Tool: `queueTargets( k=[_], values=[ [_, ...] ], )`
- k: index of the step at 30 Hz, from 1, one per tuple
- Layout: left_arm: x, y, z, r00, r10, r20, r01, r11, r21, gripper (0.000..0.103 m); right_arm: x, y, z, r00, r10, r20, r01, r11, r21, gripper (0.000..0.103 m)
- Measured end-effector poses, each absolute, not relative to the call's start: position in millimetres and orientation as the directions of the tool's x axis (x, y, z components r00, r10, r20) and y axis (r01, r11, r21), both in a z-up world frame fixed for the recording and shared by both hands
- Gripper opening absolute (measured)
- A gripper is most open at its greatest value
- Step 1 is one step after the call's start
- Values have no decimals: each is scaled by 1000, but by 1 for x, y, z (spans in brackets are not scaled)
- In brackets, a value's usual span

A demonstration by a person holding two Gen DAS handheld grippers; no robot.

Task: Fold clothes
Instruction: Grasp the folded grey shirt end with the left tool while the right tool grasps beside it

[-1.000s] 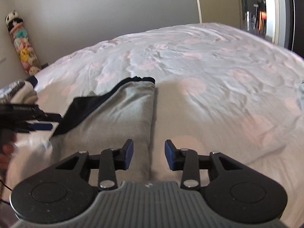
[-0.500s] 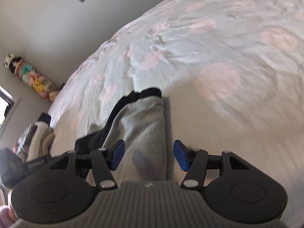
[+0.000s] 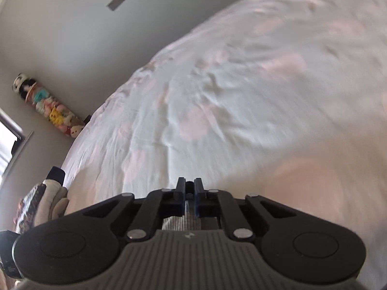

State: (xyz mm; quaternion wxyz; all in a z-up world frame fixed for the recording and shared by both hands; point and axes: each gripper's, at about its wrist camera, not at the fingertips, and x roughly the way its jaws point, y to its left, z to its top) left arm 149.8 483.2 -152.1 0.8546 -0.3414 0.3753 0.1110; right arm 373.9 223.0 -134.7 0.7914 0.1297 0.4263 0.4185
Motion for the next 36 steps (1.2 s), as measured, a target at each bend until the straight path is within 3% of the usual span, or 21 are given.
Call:
queueTargets(
  k=[1, 2, 5, 7, 8, 12, 14, 19, 23, 27, 30, 31, 33, 36],
  values=[
    [150, 483, -152, 692, -65, -719, -447, 743, -498, 16, 374, 226, -131, 300, 766, -568, -568, 622, 539, 1],
    [150, 483, -152, 691, -64, -720, -448, 744, -496, 16, 374, 229, -128, 320, 752, -577, -575, 638, 512, 1],
    [148, 485, -152, 698, -70, -712, -444, 738, -508, 17, 375, 225, -124, 341, 718, -607, -560, 674, 483, 15],
    [145, 487, -151, 704, -78, -706, -441, 731, -520, 19, 373, 216, -126, 304, 737, -603, -549, 653, 521, 38],
    [144, 488, -150, 707, -82, -703, -439, 728, -527, 19, 370, 212, -129, 286, 742, -606, -545, 646, 534, 41],
    [132, 494, -142, 714, -73, -696, -458, 702, -545, 33, 354, 197, -144, 207, 757, -620, -518, 622, 587, 47],
    [126, 495, -137, 717, -67, -694, -456, 708, -539, 50, 345, 190, -153, 175, 759, -627, -503, 616, 606, 47],
    [126, 492, -144, 699, -93, -709, -435, 732, -525, 51, 340, 181, -172, 139, 783, -606, -452, 594, 665, 48],
    [136, 493, -153, 730, -120, -672, -403, 719, -566, 54, 348, 187, -181, 115, 813, -571, -404, 564, 720, 49],
    [151, 488, -159, 750, -135, -648, -361, 737, -571, 51, 355, 201, -184, 97, 831, -549, -416, 534, 736, 49],
    [158, 487, -163, 758, -128, -640, -359, 737, -573, 32, 357, 211, -184, 90, 840, -535, -426, 518, 742, 47],
    [158, 489, -164, 760, -131, -637, -367, 722, -586, 20, 356, 213, -183, 96, 837, -538, -437, 521, 733, 38],
    [157, 490, -163, 764, -124, -633, -373, 716, -590, 14, 353, 217, -179, 117, 825, -553, -464, 538, 704, 17],
    [151, 484, -152, 775, -91, -625, -362, 746, -558, 12, 346, 216, -171, 153, 820, -552, -502, 546, 671, 14]
  ],
)
